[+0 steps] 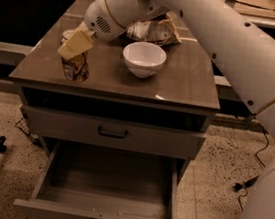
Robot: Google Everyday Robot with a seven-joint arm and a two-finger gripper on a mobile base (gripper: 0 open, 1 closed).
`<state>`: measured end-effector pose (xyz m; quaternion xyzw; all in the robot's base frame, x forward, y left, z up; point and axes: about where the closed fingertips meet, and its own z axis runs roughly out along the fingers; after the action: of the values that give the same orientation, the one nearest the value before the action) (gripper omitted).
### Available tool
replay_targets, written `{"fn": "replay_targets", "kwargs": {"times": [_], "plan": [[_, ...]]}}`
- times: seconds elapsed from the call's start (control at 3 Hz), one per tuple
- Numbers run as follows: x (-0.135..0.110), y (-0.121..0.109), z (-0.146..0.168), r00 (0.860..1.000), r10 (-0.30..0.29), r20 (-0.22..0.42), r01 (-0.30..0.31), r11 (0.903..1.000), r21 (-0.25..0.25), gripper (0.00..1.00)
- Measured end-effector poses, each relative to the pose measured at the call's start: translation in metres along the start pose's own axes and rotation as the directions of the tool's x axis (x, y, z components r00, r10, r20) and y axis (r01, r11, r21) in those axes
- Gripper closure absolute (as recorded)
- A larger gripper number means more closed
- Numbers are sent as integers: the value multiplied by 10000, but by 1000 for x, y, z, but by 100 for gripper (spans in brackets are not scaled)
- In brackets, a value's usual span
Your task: Place orange can into middle drawer
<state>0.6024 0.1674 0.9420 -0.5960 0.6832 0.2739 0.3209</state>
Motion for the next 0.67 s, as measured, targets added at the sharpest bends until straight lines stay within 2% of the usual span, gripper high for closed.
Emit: {"fn": "replay_targets", "kwargs": {"times": [0.33, 0.67], "plan": [[41, 30, -53, 9948, -1019, -5, 1019, 9947, 129, 100], [41, 30, -53, 9948, -1019, -5, 1019, 9947, 129, 100]]}}
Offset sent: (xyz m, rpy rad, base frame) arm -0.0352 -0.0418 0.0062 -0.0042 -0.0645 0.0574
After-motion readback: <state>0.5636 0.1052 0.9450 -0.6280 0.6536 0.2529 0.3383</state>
